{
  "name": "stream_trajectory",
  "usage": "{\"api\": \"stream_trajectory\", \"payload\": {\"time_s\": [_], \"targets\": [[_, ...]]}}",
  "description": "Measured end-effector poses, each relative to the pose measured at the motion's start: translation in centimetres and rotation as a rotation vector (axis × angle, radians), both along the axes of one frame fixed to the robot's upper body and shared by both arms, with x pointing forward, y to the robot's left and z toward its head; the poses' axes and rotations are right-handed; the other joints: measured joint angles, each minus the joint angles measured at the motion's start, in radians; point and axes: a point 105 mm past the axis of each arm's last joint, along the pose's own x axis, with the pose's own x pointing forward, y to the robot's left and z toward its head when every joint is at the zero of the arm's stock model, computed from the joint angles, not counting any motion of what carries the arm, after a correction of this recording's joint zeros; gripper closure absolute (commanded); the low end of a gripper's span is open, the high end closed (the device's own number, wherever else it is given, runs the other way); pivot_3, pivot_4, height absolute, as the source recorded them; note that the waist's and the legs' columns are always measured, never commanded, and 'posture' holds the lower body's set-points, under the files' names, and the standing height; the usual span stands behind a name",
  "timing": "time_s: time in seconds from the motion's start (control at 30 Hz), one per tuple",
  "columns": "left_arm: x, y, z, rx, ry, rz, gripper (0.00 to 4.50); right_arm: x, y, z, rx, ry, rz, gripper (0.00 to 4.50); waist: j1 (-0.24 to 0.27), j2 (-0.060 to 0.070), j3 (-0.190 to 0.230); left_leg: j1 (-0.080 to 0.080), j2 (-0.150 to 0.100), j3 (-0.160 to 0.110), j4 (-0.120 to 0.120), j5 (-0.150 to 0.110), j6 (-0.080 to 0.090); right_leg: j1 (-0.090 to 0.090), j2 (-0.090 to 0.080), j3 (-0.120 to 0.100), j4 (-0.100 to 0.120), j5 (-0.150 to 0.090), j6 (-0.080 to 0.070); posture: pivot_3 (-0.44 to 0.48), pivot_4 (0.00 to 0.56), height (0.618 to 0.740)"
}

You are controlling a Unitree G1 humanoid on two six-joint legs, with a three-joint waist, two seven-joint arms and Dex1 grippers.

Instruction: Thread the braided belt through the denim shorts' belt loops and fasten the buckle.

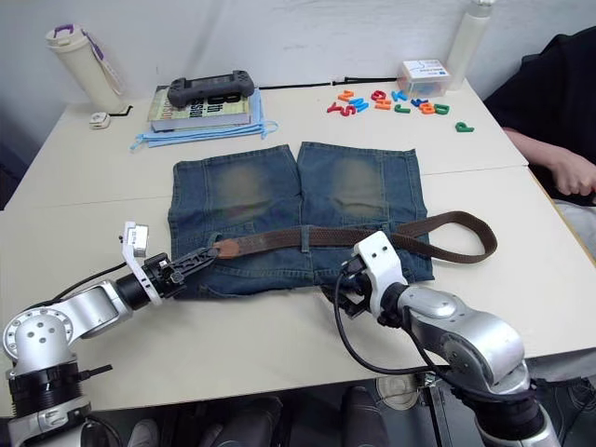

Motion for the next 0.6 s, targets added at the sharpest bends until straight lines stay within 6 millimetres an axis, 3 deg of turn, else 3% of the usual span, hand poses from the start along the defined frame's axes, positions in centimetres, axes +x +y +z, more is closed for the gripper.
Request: {"api": "stream_trajectory", "payload": {"time_s": [0.23,0.33,0.53,0.6], "targets": [[0.2,-0.9,0.1,-0.024,-0.002,-0.013,4.45,-1.4,-1.0,1.8,-0.215,-0.180,0.056,0.05,0.001,-0.001,0.000,0.000,-0.001,0.000,0.000,0.000,0.000,0.000,0.000,0.000,0.000,0.000,0.000,0.000,0.150,0.731],[0.2,-0.9,0.2,-0.027,-0.002,-0.013,4.45,-1.6,-2.2,0.2,-0.460,-0.229,0.095,0.05,0.002,-0.001,0.000,0.000,-0.001,0.000,0.000,0.000,0.000,0.000,0.000,0.000,0.000,0.000,0.000,0.000,0.150,0.731],[0.3,-1.1,0.3,-0.026,-0.006,-0.014,4.45,-1.8,-1.8,-2.3,-0.684,-0.352,0.173,0.05,0.001,-0.001,0.000,0.000,-0.001,0.001,0.000,0.000,0.000,0.000,0.000,0.000,0.000,0.000,0.000,0.000,0.150,0.731],[0.3,-1.1,0.3,-0.026,-0.008,-0.015,4.45,-1.5,-1.8,-2.3,-0.736,-0.412,0.171,0.05,0.002,-0.002,0.000,0.000,0.000,0.001,0.000,0.000,0.000,0.000,0.000,0.000,0.000,0.000,0.000,0.000,0.150,0.731]]}}
